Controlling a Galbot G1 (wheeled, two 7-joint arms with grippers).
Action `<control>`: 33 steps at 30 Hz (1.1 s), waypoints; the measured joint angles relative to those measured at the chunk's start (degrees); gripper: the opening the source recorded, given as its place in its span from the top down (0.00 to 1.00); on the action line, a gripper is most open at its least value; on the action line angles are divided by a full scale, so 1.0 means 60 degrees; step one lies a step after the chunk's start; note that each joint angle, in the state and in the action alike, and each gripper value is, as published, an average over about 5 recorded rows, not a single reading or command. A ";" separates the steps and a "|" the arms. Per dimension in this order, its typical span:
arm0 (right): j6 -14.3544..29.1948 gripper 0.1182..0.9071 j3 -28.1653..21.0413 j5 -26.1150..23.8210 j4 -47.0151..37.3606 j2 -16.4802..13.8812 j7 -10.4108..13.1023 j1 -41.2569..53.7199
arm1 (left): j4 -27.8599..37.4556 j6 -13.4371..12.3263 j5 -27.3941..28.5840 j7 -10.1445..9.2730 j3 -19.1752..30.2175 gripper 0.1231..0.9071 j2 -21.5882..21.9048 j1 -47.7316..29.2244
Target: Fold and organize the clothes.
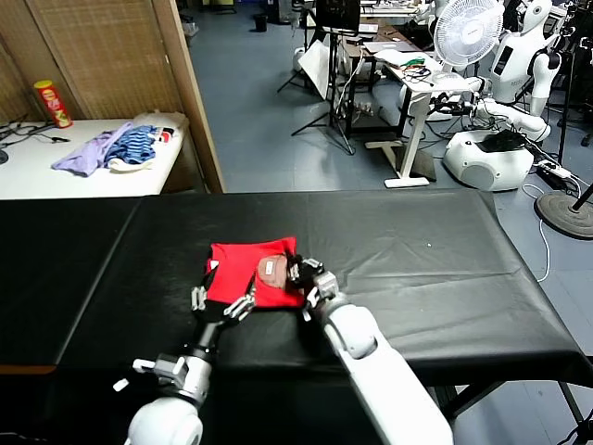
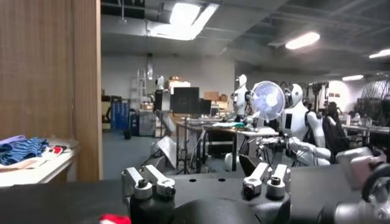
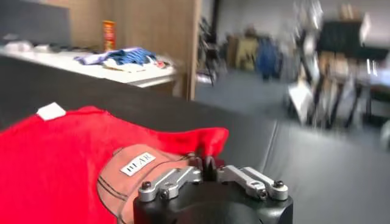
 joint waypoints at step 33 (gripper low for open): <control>-0.1097 0.14 0.3232 0.1155 0.8183 -0.1407 0.3504 -0.9576 | -0.2330 0.2194 -0.2151 -0.1414 -0.2559 0.14 0.1296 0.4754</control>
